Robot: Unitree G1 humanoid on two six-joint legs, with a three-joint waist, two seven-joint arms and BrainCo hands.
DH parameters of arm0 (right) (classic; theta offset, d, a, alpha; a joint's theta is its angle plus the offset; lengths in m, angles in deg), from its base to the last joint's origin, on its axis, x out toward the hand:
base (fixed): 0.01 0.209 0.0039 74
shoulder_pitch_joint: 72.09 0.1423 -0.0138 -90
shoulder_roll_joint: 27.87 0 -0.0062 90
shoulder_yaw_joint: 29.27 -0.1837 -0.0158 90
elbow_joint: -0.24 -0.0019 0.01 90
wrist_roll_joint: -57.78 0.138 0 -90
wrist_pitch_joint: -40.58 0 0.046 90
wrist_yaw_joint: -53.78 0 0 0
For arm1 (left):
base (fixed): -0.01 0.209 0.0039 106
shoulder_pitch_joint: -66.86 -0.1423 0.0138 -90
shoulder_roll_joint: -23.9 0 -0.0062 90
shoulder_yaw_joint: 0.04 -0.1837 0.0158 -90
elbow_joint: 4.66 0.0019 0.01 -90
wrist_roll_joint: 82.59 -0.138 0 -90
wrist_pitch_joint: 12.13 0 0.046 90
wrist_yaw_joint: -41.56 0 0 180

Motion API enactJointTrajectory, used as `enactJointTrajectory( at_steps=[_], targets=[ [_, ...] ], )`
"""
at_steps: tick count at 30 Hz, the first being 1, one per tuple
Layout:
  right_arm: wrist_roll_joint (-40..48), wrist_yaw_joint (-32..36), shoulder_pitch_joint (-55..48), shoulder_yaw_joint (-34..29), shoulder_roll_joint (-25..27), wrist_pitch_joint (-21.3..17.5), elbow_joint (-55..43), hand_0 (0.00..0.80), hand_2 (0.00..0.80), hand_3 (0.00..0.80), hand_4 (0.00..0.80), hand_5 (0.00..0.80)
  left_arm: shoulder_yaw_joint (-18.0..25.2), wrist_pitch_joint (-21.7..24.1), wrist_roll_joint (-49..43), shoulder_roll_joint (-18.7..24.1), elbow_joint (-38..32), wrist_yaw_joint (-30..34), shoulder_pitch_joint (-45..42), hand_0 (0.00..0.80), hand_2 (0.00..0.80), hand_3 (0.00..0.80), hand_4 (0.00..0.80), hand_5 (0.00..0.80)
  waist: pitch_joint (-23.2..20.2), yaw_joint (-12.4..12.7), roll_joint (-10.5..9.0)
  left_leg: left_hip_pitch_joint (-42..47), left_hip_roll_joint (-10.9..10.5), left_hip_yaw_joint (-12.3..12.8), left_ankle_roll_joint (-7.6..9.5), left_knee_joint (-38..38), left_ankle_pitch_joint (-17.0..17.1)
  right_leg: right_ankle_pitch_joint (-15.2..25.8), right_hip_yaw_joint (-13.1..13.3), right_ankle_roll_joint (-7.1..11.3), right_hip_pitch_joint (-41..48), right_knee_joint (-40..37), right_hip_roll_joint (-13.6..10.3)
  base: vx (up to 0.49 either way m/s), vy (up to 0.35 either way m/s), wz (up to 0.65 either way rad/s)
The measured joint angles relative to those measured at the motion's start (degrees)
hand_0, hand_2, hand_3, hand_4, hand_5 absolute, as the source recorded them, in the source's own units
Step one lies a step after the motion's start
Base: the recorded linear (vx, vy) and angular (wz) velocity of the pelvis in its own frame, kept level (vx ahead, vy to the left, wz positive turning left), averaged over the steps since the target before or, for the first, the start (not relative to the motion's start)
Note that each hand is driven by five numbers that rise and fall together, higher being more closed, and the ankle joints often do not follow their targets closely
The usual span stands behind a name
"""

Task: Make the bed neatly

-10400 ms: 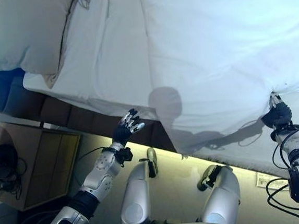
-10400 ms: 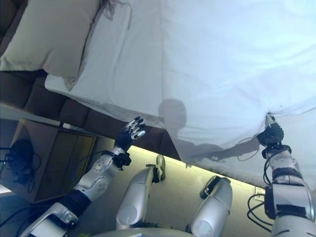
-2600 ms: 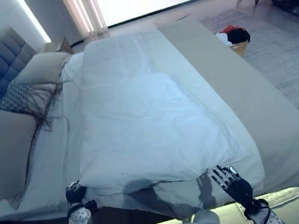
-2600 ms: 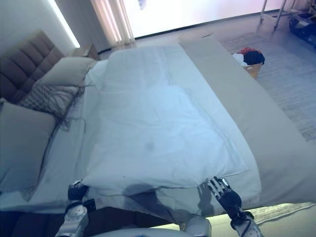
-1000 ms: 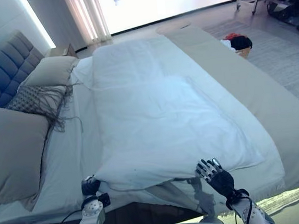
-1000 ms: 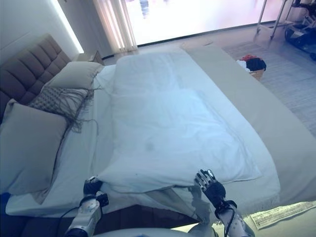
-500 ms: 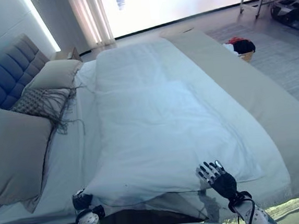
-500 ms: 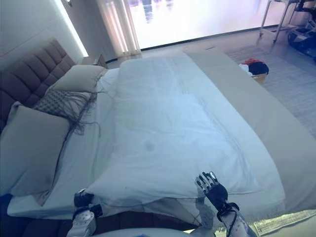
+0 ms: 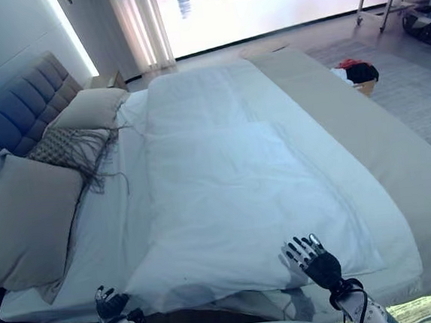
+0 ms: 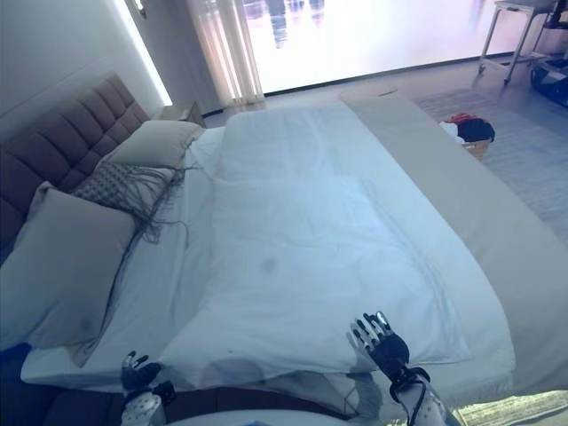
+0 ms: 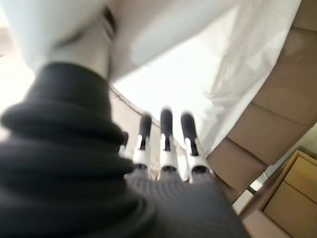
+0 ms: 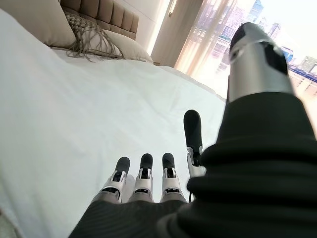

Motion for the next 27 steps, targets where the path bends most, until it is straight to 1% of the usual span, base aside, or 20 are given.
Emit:
enactJointTrajectory(
  at_steps=[1,4,6,11,13,14,15,17,18,19,21,24,27],
  targets=[
    [0.0,0.0,-0.5,0.0,0.0,-0.1,0.1,0.0,0.0,0.0,0.0,0.0,0.0,0.1,0.0,0.0,-1.2,0.4,0.0,0.0,0.0,0.0,0.0,0.0,-0.1,0.5,-0.13,0.0,0.0,0.0,0.0,-0.3,0.0,0.0,0.0,0.06,-0.1,-0.3,0.1,-0.047,-0.031,0.16],
    [0.0,0.0,-0.6,-0.1,-0.4,-0.3,0.8,0.0,0.0,0.0,0.0,0.0,0.0,1.5,0.1,0.1,-4.0,1.1,-0.3,0.0,0.0,0.0,0.0,0.0,0.0,0.6,-0.42,-0.1,-0.2,0.1,0.0,-1.6,0.0,0.4,0.0,0.31,0.7,-1.5,0.5,-0.041,-0.021,0.25],
    [0.0,0.0,-0.6,-0.2,-1.1,-1.0,0.8,0.0,0.0,0.0,0.0,0.0,0.0,1.7,0.2,0.2,-5.8,1.5,-0.8,0.0,0.0,0.0,0.0,0.0,-0.1,0.8,-0.69,-0.1,-0.4,0.2,0.0,-2.6,0.0,0.8,0.0,0.52,0.7,-2.2,0.7,-0.036,-0.019,0.11],
    [0.1,0.0,-0.7,-0.8,-2.5,-1.6,0.9,0.0,0.0,0.0,0.0,0.0,0.0,2.2,0.6,0.2,-6.1,0.8,-2.2,0.0,0.0,0.0,0.0,0.0,0.1,0.8,-0.97,0.0,-0.7,0.5,0.01,-4.1,-0.1,2.5,0.0,1.05,0.8,-4.4,0.8,-0.016,-0.009,-0.01],
    [0.1,0.0,-0.8,-1.7,-2.5,-1.9,0.9,0.0,0.0,0.0,0.0,0.0,0.1,2.5,0.6,0.2,-6.1,-0.7,-3.1,0.0,0.0,0.0,0.0,0.0,0.3,0.8,-0.81,0.0,-0.9,1.6,0.03,-4.5,-0.1,3.2,0.0,1.14,0.9,-5.2,0.7,0.0,0.0,0.0],
    [0.1,-0.1,-0.9,-2.3,-2.5,-2.0,0.9,0.0,0.0,0.0,0.0,0.0,0.3,2.9,0.6,0.2,-6.1,-1.8,-3.5,0.0,0.0,0.0,0.0,0.0,0.4,0.8,-0.68,0.1,-0.9,1.7,0.04,-4.9,-0.1,3.4,0.0,1.19,0.9,-5.6,0.7,0.016,0.032,0.0],
    [0.1,-0.1,-1.0,-2.8,-2.5,-2.2,0.9,0.0,0.0,0.0,0.0,0.0,1.2,3.8,0.6,0.2,-6.2,-3.3,-3.6,0.0,0.0,0.0,0.0,0.0,0.6,0.9,-0.51,0.1,-1.0,1.7,0.06,-5.1,-0.1,3.8,0.0,1.26,0.9,-5.9,0.7,0.017,0.041,0.01],
    [0.1,-0.2,-1.6,-3.8,-2.4,-2.2,0.8,0.0,0.0,0.0,0.0,0.0,5.6,5.9,0.6,0.4,-9.1,-6.6,-3.6,0.0,0.0,0.0,0.0,0.0,0.9,1.1,-0.21,0.4,-1.3,1.8,0.31,-5.7,-0.3,4.4,0.0,1.4,1.3,-6.8,0.7,0.008,0.045,0.02],
    [0.1,-0.2,-1.9,-4.3,-2.4,-2.2,0.8,0.0,0.0,0.0,0.0,0.0,7.5,6.8,0.6,0.9,-11.1,-7.9,-3.6,0.0,0.0,0.0,0.0,0.0,1.1,1.5,-0.04,0.9,-1.4,1.8,0.77,-6.1,-0.9,4.7,0.0,1.54,1.9,-7.2,0.7,-0.004,0.044,0.01],
    [0.1,-0.2,-2.6,-4.7,-2.1,-2.2,0.7,0.0,0.0,0.0,0.0,0.0,8.5,7.6,0.6,1.6,-12.9,-9.0,-3.6,0.0,0.0,0.0,0.0,0.0,1.4,1.9,0.45,1.1,-1.4,1.9,1.3,-6.1,-2.4,5.0,0.0,1.75,2.0,-7.4,0.7,-0.007,0.047,0.03],
    [0.1,-0.2,-3.4,-5.3,-1.8,-2.1,0.7,0.0,0.0,0.0,0.0,0.0,10.0,8.7,0.6,2.7,-14.5,-9.5,-3.8,0.0,0.0,0.0,0.0,0.0,1.5,2.0,2.05,1.1,-1.7,1.9,-0.13,-6.1,-4.4,5.4,0.0,2.33,2.0,-7.5,0.3,-0.006,0.057,0.04],
    [0.1,-0.2,-4.1,-5.4,-1.8,-1.9,0.7,0.0,0.0,0.0,0.0,0.0,10.2,9.2,0.5,4.0,-14.7,-9.3,-4.3,0.0,0.0,0.0,0.0,0.0,1.5,2.1,2.32,1.1,-3.2,1.8,-0.29,-6.1,-4.5,5.8,0.1,3.07,2.0,-7.5,-1.3,0.002,0.063,0.04],
    [0.1,-0.2,-4.1,-5.5,-1.8,-1.9,0.7,0.0,0.0,0.0,0.0,0.0,10.1,9.1,0.4,4.2,-14.7,-7.8,-5.0,0.0,0.0,0.0,0.0,0.0,1.4,2.0,1.92,1.1,-3.6,1.8,-0.31,-6.1,-4.5,6.0,0.1,3.27,2.1,-7.5,-1.7,0.016,0.046,0.02]
  ],
)
